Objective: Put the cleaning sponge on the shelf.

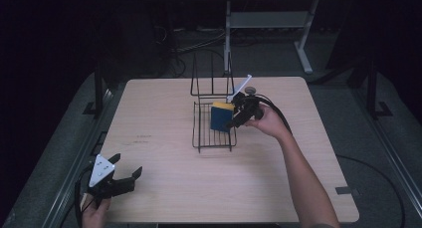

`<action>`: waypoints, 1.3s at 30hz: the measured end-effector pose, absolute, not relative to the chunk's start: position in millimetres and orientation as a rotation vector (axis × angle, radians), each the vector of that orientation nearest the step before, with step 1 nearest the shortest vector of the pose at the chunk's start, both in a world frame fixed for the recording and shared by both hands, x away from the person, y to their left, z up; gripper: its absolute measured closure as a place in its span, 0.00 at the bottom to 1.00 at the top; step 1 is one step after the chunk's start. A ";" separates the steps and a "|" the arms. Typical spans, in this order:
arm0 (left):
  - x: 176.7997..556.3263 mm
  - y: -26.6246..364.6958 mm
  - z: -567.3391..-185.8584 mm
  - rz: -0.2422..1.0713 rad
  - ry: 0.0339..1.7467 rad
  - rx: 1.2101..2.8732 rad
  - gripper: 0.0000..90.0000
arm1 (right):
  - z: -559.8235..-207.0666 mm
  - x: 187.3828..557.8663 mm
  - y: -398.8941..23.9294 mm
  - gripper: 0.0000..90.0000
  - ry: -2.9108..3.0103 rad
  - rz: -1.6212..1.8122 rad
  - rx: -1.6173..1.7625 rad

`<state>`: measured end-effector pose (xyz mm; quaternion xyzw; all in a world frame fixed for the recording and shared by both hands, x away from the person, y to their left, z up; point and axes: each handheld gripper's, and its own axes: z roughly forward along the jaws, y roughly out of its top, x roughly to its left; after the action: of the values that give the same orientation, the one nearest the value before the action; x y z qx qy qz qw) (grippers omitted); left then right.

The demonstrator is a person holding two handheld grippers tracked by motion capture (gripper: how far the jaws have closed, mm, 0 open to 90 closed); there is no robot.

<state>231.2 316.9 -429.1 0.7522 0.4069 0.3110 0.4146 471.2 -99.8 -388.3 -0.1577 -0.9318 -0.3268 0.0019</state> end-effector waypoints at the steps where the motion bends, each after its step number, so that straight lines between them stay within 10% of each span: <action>1: 231.3 316.7 -429.1 0.782 1.022 1.891 0.15 | -388.3 470.7 -100.6 0.38 -2.925 -1.024 -0.497; 39: 229.6 312.6 -429.5 0.777 1.015 1.896 0.15 | -386.6 440.2 -146.5 0.30 -2.909 -1.096 -0.591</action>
<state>229.6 312.6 -429.5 0.7546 0.4041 0.3090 0.4145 440.2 -146.5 -386.6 -0.1868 -0.9192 -0.3464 -0.0116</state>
